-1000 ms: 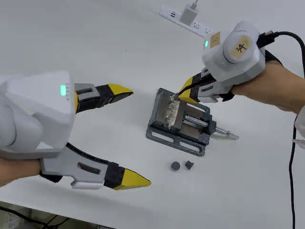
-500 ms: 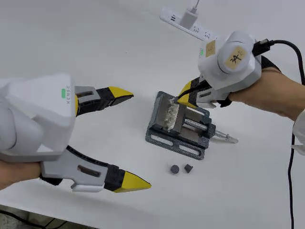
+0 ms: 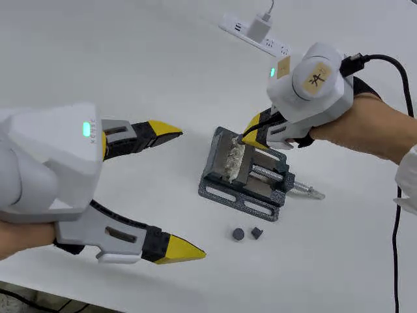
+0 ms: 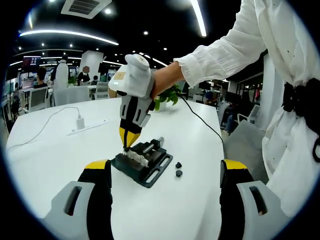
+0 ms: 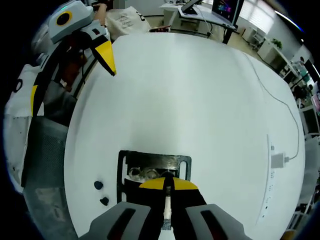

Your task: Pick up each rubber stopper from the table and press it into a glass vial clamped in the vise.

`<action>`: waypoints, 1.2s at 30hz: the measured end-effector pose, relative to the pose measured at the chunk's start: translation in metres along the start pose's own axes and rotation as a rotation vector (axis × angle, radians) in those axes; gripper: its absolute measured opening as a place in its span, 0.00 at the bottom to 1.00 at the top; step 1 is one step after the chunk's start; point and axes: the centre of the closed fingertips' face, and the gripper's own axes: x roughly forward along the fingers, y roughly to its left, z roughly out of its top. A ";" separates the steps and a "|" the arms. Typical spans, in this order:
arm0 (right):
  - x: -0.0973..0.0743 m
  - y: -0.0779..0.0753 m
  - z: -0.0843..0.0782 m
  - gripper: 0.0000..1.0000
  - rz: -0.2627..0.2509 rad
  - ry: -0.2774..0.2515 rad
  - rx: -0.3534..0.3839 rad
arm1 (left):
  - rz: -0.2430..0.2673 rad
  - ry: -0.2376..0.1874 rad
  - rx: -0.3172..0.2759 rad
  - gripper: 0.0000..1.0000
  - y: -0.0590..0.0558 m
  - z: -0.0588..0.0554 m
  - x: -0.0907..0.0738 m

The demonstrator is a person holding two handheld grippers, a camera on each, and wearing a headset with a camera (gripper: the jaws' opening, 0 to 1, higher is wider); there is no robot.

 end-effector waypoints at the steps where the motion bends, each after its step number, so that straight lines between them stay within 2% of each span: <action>1: 0.000 0.001 0.000 0.00 0.006 0.006 0.005 | 0.000 -0.002 0.001 0.89 0.000 0.000 0.000; 28: 0.003 0.002 -0.001 0.00 0.002 0.026 -0.026 | 0.011 -0.022 -0.001 0.86 0.006 0.007 0.001; 33: 0.003 0.004 0.002 0.00 -0.022 0.047 -0.051 | 0.009 -0.023 0.001 0.86 0.007 0.009 0.002; 34: 0.003 -0.001 -0.002 0.00 -0.028 0.052 -0.060 | 0.010 -0.023 0.003 0.86 0.008 0.009 0.003; 36: 0.004 -0.002 -0.003 0.00 -0.033 0.057 -0.076 | 0.008 -0.027 0.002 0.86 0.008 0.011 0.003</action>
